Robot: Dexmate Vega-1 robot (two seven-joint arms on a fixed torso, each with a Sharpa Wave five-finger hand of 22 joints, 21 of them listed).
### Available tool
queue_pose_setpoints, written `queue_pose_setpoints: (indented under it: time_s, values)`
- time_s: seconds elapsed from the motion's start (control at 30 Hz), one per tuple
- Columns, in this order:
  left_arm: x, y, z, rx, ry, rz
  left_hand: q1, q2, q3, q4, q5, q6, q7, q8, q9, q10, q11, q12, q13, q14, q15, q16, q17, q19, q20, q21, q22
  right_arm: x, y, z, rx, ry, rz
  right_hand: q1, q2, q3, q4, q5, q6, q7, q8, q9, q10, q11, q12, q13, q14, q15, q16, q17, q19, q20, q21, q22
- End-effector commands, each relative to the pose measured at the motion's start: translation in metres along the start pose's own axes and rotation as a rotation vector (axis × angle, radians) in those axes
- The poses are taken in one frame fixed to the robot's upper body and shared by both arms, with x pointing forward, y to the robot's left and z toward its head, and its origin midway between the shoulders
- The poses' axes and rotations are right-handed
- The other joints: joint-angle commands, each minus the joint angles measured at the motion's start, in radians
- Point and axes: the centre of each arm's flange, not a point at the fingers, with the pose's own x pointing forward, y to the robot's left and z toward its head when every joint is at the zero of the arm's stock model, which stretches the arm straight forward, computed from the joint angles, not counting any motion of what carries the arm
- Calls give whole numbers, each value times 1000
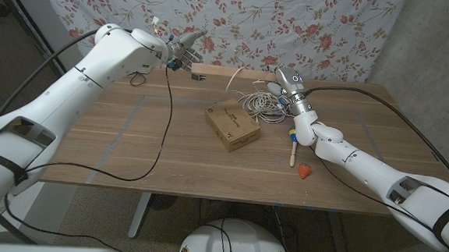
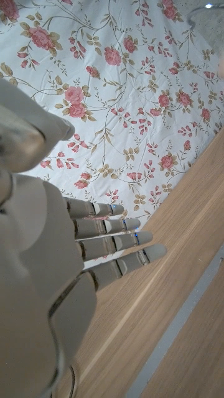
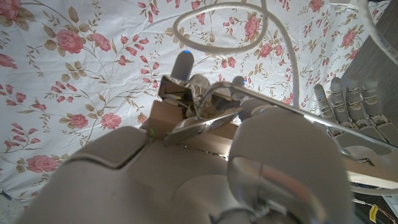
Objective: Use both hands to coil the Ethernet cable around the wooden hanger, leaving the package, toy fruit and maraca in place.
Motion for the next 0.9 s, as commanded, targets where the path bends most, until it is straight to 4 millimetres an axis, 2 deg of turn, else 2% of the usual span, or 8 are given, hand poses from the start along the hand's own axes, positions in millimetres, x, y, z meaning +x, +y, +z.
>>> queue_pose_setpoints:
  time_s: [0.03, 0.13, 0.23, 0.4, 0.5, 0.67, 0.77, 0.9]
  values:
    - [-3, -7, -28, -46, 77, -70, 2, 11, -20, 6, -4, 31, 60, 8, 4, 29, -1, -5, -1, 31, 1, -8, 1, 44, 0, -29, 3, 5, -10, -12, 61, 59, -55, -59, 64, 7, -2, 3, 6, 3, 8, 4, 3, -1, 5, 0, 6, -79, 4, 2, 1, -107, 7, 2]
    - [6, -16, -45, -94, 87, -132, 26, 34, -16, 0, -10, 36, 61, 5, 3, 35, 0, -11, -3, 36, -2, -19, 1, 59, 1, -53, 4, 6, -15, -15, 71, 75, -79, -60, 64, 8, -3, 3, 6, 4, 8, 3, 4, -1, 5, 0, 6, -79, 4, 2, 3, -106, 7, 2]
    - [14, -24, -54, -107, 85, -164, 90, 93, 21, -28, -31, 32, 60, 0, 3, 37, -1, -21, -4, 40, -15, -33, 2, 70, 1, -87, 6, 6, -21, -15, 79, 73, -102, -60, 64, 8, -3, 3, 6, 3, 9, 3, 4, 0, 5, 0, 7, -79, 4, 2, 3, -106, 7, 2]
    - [28, -36, -60, -144, 48, -221, 232, 139, 99, -129, -77, 36, 61, 0, 4, 47, -3, -32, -2, 71, -65, -45, 1, 91, 0, -129, 10, 7, -26, -11, 82, 58, -125, -60, 65, 9, -3, 3, 6, 4, 11, 3, 3, 0, 5, 0, 7, -79, 4, 2, 2, -106, 7, 2]
    - [36, -43, -59, -148, 26, -268, 278, 137, 121, -164, -84, 51, 62, 3, 5, 65, -18, -29, -1, 107, -92, -40, 0, 109, -1, -135, 11, 7, -27, -10, 75, 54, -130, -61, 64, 10, -3, 3, 5, 3, 11, 3, 3, 0, 5, 0, 8, -79, 4, 2, 3, -106, 7, 2]
    - [46, -52, -50, -111, -2, -347, 326, 110, 135, -192, -82, 79, 61, 8, 6, 98, -41, -20, -1, 153, -124, -32, -2, 143, -4, -131, 13, 6, -26, -9, 72, 55, -134, -62, 64, 10, -3, 2, 5, 3, 13, 1, 3, 0, 5, 0, 8, -79, 5, 2, 2, -106, 7, 2]
    - [51, -57, -46, -112, -25, -397, 365, 74, 137, -201, -77, 100, 62, 12, 7, 125, -54, -13, -1, 176, -146, -31, -3, 155, -4, -133, 13, 5, -25, -8, 66, 52, -133, -62, 64, 10, -3, 2, 6, 3, 14, 1, 3, 0, 5, 0, 8, -79, 4, 2, 3, -106, 7, 2]
    - [57, -61, -43, -124, -51, -466, 375, 46, 130, -198, -76, 115, 64, 14, 7, 135, -61, -11, -1, 192, -158, -30, -4, 167, -11, -131, 14, 4, -24, -8, 68, 52, -131, -63, 64, 11, -3, 2, 5, 4, 14, 0, 4, 0, 5, 0, 7, -79, 4, 2, 3, -106, 7, 2]
